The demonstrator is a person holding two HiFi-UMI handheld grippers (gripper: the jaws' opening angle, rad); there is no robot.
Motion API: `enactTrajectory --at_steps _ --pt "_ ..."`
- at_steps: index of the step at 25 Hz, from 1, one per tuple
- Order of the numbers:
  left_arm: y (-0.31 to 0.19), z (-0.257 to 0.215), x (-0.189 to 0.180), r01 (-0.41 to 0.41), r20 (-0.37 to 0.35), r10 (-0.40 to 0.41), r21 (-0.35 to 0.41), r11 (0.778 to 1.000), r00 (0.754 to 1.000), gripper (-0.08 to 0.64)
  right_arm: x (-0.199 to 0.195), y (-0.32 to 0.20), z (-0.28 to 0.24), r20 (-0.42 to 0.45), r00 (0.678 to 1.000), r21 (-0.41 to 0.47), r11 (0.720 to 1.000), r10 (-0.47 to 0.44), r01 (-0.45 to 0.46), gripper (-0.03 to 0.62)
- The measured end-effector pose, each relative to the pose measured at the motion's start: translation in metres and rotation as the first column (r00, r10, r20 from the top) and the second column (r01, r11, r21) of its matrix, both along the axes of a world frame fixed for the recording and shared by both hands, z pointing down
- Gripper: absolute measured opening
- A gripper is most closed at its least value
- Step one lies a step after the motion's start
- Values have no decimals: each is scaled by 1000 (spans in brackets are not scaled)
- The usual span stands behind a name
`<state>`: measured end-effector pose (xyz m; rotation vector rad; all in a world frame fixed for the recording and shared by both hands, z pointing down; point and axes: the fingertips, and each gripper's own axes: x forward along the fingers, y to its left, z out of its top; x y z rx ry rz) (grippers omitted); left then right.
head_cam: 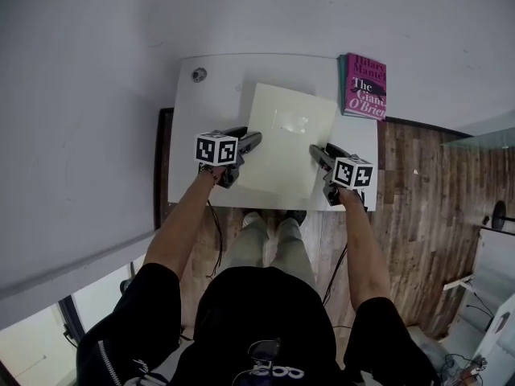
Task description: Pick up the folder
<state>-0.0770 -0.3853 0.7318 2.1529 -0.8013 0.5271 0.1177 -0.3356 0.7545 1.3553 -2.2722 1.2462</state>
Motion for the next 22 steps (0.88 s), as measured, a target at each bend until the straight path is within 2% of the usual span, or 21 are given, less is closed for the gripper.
enactTrajectory --at_steps 5,10,16,22 --pt "-16 -47 -3 2 -16 0 115 993 1000 241 -3 -22 -47 -51 998 102 994 -31 36 239" --pt "-31 -102 -6 4 -27 3 240 971 1000 236 -5 -42 -102 -108 993 217 974 -45 68 236" --pt "-50 -172 -15 39 -70 -14 368 929 997 233 -12 -68 -177 -140 989 358 930 -36 85 233" --pt "-67 -240 -23 66 -96 -22 483 873 995 232 -19 -91 -247 -177 984 476 872 -29 111 232"
